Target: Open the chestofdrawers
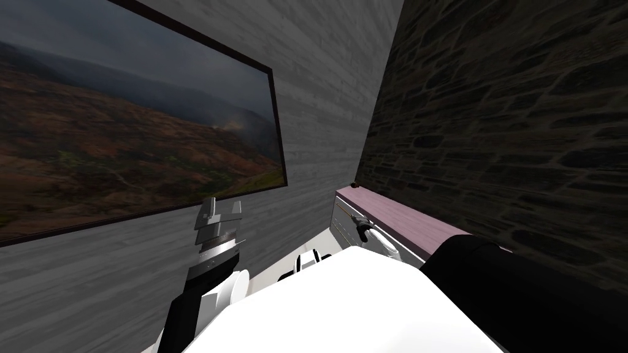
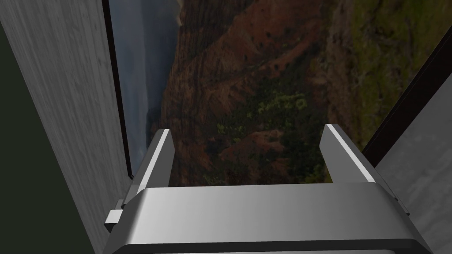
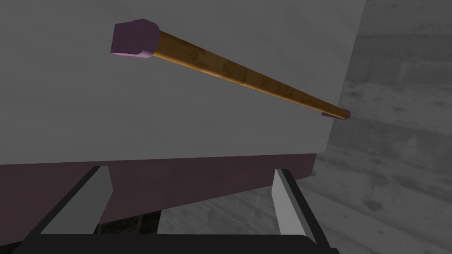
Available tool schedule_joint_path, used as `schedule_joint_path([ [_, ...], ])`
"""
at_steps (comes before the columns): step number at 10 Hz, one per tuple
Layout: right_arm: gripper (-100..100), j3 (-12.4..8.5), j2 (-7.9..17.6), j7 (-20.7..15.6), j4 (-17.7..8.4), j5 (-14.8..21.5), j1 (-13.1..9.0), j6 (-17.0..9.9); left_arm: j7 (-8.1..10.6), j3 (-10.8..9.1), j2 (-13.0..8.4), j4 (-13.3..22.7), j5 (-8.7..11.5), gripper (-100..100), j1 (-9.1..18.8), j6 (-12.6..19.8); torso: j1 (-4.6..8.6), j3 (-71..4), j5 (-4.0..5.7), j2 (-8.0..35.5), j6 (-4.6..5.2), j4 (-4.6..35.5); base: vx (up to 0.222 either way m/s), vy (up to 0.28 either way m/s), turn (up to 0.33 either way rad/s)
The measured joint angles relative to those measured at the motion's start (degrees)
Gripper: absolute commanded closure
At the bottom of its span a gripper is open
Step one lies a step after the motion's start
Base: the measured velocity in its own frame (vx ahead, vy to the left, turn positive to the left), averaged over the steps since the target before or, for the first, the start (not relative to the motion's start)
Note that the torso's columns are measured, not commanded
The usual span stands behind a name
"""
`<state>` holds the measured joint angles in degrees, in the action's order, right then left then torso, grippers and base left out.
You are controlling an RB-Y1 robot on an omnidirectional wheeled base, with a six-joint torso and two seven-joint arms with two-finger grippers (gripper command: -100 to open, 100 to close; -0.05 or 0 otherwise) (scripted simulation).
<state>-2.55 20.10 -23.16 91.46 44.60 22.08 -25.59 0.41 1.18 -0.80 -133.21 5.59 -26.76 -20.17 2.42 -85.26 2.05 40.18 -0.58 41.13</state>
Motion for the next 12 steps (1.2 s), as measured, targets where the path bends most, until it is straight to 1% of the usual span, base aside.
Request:
schedule_joint_path([
  [1, -100, 0.2, 0.5, -0.8, 0.0, 0.1, 0.4, -1.8, 0.00, 0.00, 0.0, 0.0, 0.0, 0, 0.0, 0.0, -0.02, 0.0, 0.01, 0.0, 0.08, 0.0, 0.045, 0.020, -0.014],
  [2, -100, 0.3, 0.6, -1.3, 0.6, 0.0, 1.0, -2.9, 0.00, -0.01, 0.0, 0.0, 0.0, 0, 0.0, 0.0, 0.05, 0.1, 0.08, 0.3, 0.03, 0.0, 0.010, 0.007, -0.017],
  [4, -100, -0.3, 0.4, -0.6, -1.4, 1.0, 0.3, -1.8, 0.00, -0.01, 0.0, 0.0, 0.0, 0, 0.0, 0.0, 0.49, 0.2, 0.25, 0.3, 0.01, 0.1, 0.019, 0.038, 0.040],
  [5, -100, -0.5, 0.7, -0.7, -2.5, 2.3, 0.3, -2.3, 0.00, 0.00, 0.0, 0.0, 0.0, 0, 0.0, 0.0, 0.44, 0.1, 0.26, 0.1, 0.13, 0.0, 0.059, 0.068, 0.023],
  [6, -100, -0.7, 0.6, -0.8, -4.0, 3.7, -0.1, -3.0, 0.00, 0.00, 0.0, 0.0, 0.0, 0, 0.0, 0.0, 0.50, 0.1, 0.38, 0.1, 0.12, -0.1, 0.079, 0.073, 0.024],
  [7, -100, -0.7, 0.6, -1.2, -5.3, 5.7, -0.3, -4.4, 0.00, 0.00, 0.0, 0.0, 0.0, 0, 0.0, 0.0, 0.51, 0.1, 0.52, 0.1, 0.06, -0.1, 0.063, 0.065, 0.040],
  [9, -100, -0.2, 1.9, -3.2, -4.9, 3.9, 0.4, -7.6, 0.00, -0.01, 0.0, 0.0, 0.0, 0, 0.0, 0.0, 0.55, 0.4, 0.48, 0.5, 0.03, 0.1, 0.018, 0.024, -0.009],
  [10, -100, -0.1, 1.9, -3.6, -5.0, 3.8, 0.1, -8.2, 0.00, -0.01, 0.0, 0.0, 0.0, 0, 0.0, 0.0, 0.58, 0.5, 0.50, 0.6, -0.01, 0.2, -0.004, -0.003, 0.011],
  [11, -100, -0.2, 1.7, -3.1, -6.1, 4.6, -0.4, -7.8, 0.00, -0.01, 0.0, 0.0, 0.0, 0, 0.0, 0.0, 0.74, 0.4, 0.56, 0.5, -0.02, 0.2, 0.039, 0.050, 0.059],
  [12, -100, -0.1, 1.9, -3.4, -7.1, 5.6, -0.7, -8.9, 0.00, -0.01, 0.0, 0.0, 0.0, 0, 0.0, 0.0, 0.62, 0.3, 0.54, 0.3, -0.01, 0.1, 0.058, 0.065, 0.044],
])
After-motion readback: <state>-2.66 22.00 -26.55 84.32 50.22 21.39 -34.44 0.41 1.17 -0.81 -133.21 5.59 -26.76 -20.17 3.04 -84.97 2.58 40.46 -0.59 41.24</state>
